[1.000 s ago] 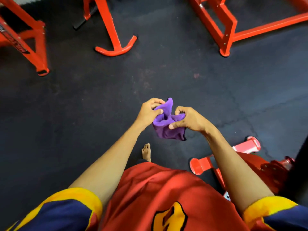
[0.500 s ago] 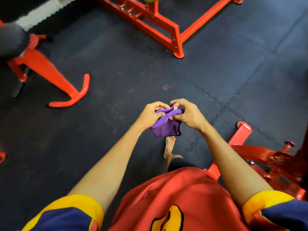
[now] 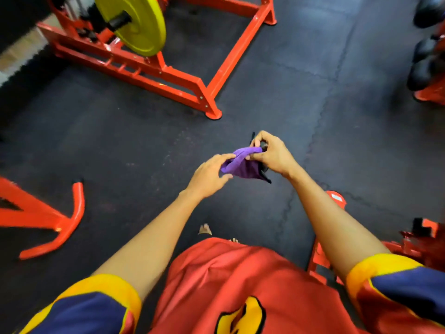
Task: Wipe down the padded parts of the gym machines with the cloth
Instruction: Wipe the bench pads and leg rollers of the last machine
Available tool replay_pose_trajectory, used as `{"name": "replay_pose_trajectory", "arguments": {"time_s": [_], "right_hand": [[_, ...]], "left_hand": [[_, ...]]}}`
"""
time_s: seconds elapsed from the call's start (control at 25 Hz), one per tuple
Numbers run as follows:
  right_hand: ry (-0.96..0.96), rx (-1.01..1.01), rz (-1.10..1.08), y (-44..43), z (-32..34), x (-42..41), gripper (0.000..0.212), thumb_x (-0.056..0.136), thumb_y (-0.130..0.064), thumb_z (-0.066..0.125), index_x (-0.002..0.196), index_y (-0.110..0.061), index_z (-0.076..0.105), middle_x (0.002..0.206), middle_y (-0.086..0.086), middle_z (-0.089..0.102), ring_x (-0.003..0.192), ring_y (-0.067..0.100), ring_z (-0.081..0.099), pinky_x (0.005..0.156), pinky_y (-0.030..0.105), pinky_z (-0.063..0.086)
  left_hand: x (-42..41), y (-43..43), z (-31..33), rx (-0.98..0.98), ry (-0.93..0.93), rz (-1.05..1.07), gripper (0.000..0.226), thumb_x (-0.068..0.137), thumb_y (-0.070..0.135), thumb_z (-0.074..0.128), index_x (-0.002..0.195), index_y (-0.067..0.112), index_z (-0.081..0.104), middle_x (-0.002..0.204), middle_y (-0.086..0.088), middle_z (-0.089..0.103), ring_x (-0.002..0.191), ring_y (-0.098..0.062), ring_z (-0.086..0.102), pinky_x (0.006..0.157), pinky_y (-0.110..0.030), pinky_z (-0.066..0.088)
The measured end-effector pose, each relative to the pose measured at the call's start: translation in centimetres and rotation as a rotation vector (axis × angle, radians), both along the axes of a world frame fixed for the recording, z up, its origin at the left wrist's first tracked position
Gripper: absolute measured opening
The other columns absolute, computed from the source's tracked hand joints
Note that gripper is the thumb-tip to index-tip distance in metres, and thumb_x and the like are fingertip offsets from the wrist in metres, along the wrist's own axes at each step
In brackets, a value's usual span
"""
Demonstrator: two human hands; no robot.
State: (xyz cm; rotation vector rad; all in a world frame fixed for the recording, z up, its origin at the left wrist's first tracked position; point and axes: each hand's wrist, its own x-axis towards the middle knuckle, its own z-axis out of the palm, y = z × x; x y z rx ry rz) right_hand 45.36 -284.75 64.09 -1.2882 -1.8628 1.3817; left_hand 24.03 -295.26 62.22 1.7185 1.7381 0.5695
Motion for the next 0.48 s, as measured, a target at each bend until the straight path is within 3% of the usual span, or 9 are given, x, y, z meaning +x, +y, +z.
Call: {"name": "replay_pose_trajectory", "arguments": {"time_s": [0.12, 0.24, 0.36, 0.48], "right_hand": [[0.021, -0.002, -0.087, 6.5, 0.5, -0.2, 0.041, 0.070, -0.011, 0.087, 0.076, -0.031, 0.051, 0.085, -0.003, 0.070, 0.076, 0.014, 0.062, 0.077, 0.037, 0.052], [-0.025, 0.026, -0.149, 14.2, 1.8, 0.4, 0.048, 0.069, 0.001, 0.088, 0.079, -0.025, 0.049, 0.088, 0.002, 0.070, 0.078, 0.015, 0.061, 0.074, 0.032, 0.051], [-0.120, 0.005, -0.196, 21.5, 4.5, 1.2, 0.050, 0.070, 0.007, 0.087, 0.082, -0.022, 0.048, 0.087, -0.001, 0.067, 0.075, 0.015, 0.058, 0.066, 0.031, 0.051], [-0.242, 0.052, -0.262, 28.3, 7.1, 3.2, 0.048, 0.069, -0.003, 0.092, 0.084, -0.023, 0.050, 0.079, -0.001, 0.058, 0.068, 0.017, 0.050, 0.062, 0.031, 0.049]], "left_hand": [[-1.2, 8.1, 0.1, 0.103, -0.038, -0.036, 0.043, 0.089, 0.011, 0.065, 0.123, 0.034, 0.054, 0.121, 0.011, 0.062, 0.104, -0.017, 0.062, 0.093, -0.040, 0.052], [-2.8, 18.2, 1.0, 0.152, -0.060, -0.185, 0.031, 0.087, 0.014, 0.063, 0.109, 0.034, 0.054, 0.109, 0.005, 0.062, 0.093, -0.024, 0.062, 0.087, -0.046, 0.052], [-3.5, 28.4, 3.2, 0.199, -0.082, -0.301, 0.026, 0.084, 0.014, 0.063, 0.103, 0.031, 0.058, 0.102, 0.004, 0.063, 0.088, -0.024, 0.062, 0.084, -0.045, 0.052], [-2.4, 37.6, 6.8, 0.259, -0.144, -0.389, 0.020, 0.084, 0.010, 0.067, 0.099, 0.022, 0.063, 0.093, 0.010, 0.062, 0.075, -0.018, 0.056, 0.079, -0.041, 0.052]]}}
